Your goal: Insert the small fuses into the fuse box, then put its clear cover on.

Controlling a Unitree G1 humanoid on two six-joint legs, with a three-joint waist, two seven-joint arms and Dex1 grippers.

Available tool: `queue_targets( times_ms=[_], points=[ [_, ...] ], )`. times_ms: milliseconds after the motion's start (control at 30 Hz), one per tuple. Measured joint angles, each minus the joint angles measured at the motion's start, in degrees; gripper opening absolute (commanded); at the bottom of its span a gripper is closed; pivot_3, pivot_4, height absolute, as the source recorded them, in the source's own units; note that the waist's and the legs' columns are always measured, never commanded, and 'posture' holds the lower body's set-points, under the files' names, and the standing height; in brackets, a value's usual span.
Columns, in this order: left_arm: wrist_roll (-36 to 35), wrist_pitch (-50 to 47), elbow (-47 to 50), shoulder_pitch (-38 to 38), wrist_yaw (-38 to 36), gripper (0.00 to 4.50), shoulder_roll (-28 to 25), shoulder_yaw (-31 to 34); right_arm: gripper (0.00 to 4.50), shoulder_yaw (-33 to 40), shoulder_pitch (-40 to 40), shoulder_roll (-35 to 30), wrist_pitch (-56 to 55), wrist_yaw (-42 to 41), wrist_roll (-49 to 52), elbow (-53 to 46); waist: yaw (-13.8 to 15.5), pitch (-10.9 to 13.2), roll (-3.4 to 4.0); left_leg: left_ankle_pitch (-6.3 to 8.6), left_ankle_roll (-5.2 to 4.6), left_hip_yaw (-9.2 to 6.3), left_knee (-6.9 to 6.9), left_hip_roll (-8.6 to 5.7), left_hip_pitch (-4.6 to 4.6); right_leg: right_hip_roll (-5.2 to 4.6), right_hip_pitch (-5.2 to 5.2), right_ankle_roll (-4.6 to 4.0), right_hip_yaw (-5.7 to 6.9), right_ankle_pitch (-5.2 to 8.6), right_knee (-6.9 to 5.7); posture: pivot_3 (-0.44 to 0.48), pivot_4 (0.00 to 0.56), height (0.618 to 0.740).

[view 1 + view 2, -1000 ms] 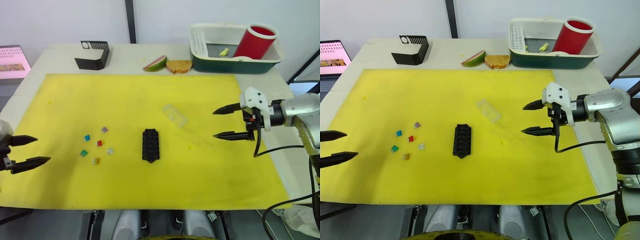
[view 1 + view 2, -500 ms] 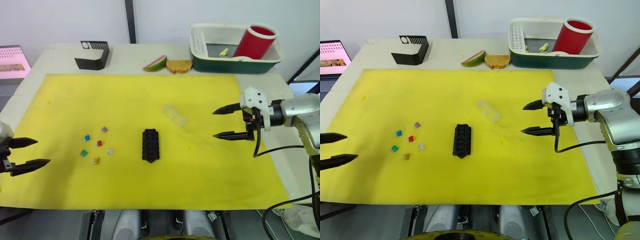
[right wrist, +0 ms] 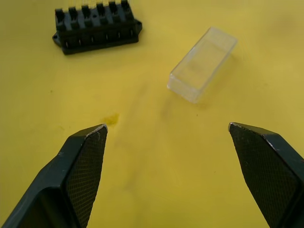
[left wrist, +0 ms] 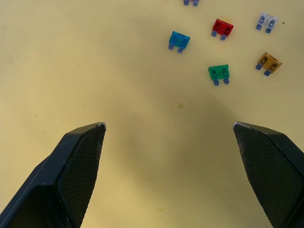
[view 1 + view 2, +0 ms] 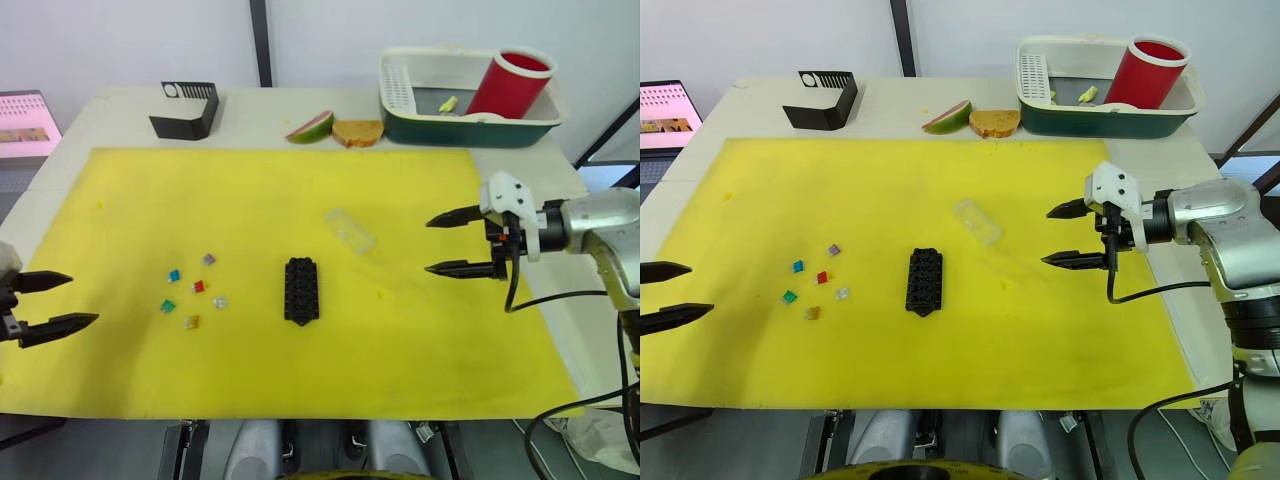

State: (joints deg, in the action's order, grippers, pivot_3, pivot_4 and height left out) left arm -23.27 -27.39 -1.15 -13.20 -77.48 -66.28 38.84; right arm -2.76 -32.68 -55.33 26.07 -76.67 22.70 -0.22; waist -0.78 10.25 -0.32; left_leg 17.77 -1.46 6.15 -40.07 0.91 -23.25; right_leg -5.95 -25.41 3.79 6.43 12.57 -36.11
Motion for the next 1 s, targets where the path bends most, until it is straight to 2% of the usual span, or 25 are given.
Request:
queue_targets(
  times_ms=[267, 467, 567, 700, 800, 1000],
  points=[
    [-3.0, -3.9, -2.7, -0.5, -2.7, 4.5, 1.7, -2.5, 4.38, -0.2, -3.4, 8.3, 6.0, 5.7, 3.5, -7.1, -0.1, 0.0, 0.02, -0.02, 0.03, 0.0, 0.0, 0.02, 0.0, 0.04, -0.02, 0.0, 0.0, 0.0, -0.03, 0.0, 0.15, 0.74],
    [-4.9, -7.8, -5.5, 1.7, -5.1, 4.5, 1.6, -6.7, 4.38, -5.4, -6.1, 17.9, 8.0, 11.2, 3.7, -12.7, 0.2, 0.0, -0.04, -0.02, 0.02, -0.03, -0.03, -0.02, -0.02, 0.04, 0.01, 0.01, 0.0, -0.01, -0.04, 0.0, 0.15, 0.74],
    [-8.3, -13.7, -5.0, 5.5, -4.7, 4.5, 1.7, -8.6, 4.38, -8.8, -7.2, 22.5, 7.9, 13.7, 2.5, -13.0, 0.3, -0.1, -0.09, -0.02, 0.02, -0.06, -0.06, -0.02, -0.02, 0.05, 0.04, 0.01, 0.0, -0.01, -0.06, 0.0, 0.15, 0.74],
    [-12.6, -21.1, -4.7, 9.3, -3.9, 4.5, 2.3, -10.6, 4.38, -11.5, -8.4, 25.1, 6.6, 14.9, 0.6, -12.1, -0.1, -0.1, -0.09, -0.02, 0.02, -0.05, -0.05, -0.02, -0.02, 0.08, 0.02, 0.01, 0.0, 0.0, -0.09, 0.0, 0.15, 0.74],
    [-14.9, -26.3, -5.8, 10.6, -3.0, 3.17, 3.6, -11.8, 4.5, -12.0, -8.9, 26.0, 5.4, 15.5, -0.3, -10.8, -0.2, -0.1, -0.09, -0.04, 0.04, -0.05, -0.04, -0.01, -0.02, 0.11, 0.02, 0.01, 0.0, 0.0, -0.1, 0.0, 0.15, 0.74],
    [-17.3, -33.2, -9.6, 14.4, -1.0, 3.17, 5.8, -15.8, 4.5, -12.4, -11.2, 27.2, 4.3, 15.5, -1.2, -9.6, -0.1, -0.1, -0.11, -0.05, 0.05, -0.07, -0.05, -0.01, -0.01, 0.13, 0.03, 0.01, -0.02, 0.0, -0.12, 0.0, 0.15, 0.74]
  ],
)
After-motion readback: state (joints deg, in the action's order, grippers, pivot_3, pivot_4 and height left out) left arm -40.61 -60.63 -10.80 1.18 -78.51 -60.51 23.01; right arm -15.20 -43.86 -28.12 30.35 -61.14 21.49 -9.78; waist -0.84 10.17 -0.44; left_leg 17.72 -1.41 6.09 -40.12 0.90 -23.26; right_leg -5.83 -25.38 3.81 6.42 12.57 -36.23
